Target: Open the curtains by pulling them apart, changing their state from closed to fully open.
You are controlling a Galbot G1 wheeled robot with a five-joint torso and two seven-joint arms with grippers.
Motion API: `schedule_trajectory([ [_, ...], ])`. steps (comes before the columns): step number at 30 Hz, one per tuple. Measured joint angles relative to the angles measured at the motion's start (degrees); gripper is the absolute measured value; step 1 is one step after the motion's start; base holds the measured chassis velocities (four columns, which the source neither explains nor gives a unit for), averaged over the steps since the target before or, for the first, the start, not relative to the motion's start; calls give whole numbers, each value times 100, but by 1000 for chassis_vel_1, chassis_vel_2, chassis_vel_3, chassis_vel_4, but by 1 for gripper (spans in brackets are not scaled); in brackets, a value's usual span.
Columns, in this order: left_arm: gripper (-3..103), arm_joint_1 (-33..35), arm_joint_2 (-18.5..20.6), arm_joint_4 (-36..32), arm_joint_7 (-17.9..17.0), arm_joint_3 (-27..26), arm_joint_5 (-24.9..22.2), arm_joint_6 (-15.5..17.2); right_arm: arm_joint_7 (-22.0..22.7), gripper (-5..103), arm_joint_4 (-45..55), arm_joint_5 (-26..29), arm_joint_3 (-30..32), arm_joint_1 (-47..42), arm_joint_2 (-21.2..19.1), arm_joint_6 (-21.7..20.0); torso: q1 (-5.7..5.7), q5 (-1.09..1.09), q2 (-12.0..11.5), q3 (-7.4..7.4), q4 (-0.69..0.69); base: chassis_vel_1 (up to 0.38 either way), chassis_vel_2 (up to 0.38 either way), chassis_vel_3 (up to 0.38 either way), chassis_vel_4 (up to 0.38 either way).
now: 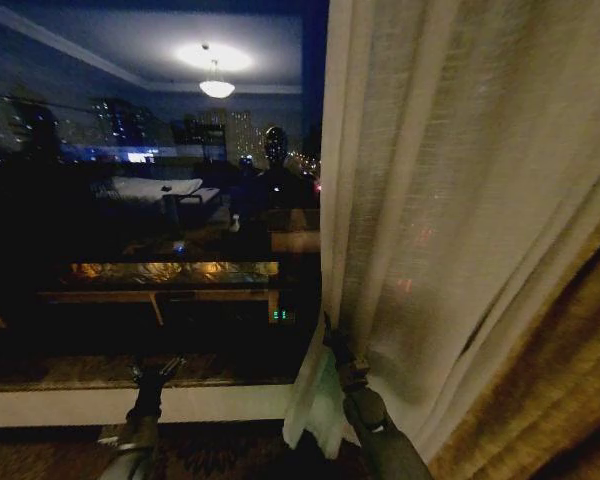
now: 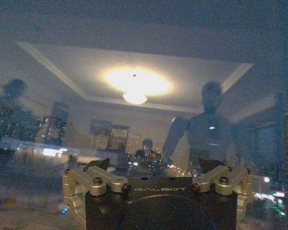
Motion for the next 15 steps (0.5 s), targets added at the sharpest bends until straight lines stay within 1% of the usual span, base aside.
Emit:
schedule_trajectory([
  [7,100,0,0,0,0,0,0,0,2,0,25,32,3,-22,-18,10,0,-2,0,0,1,-316,-303,324,302],
  [15,100,0,-1,0,0,1,0,0,46,0,63,-9,49,-85,-75,176,0,0,0,0,1,-366,-351,362,362],
])
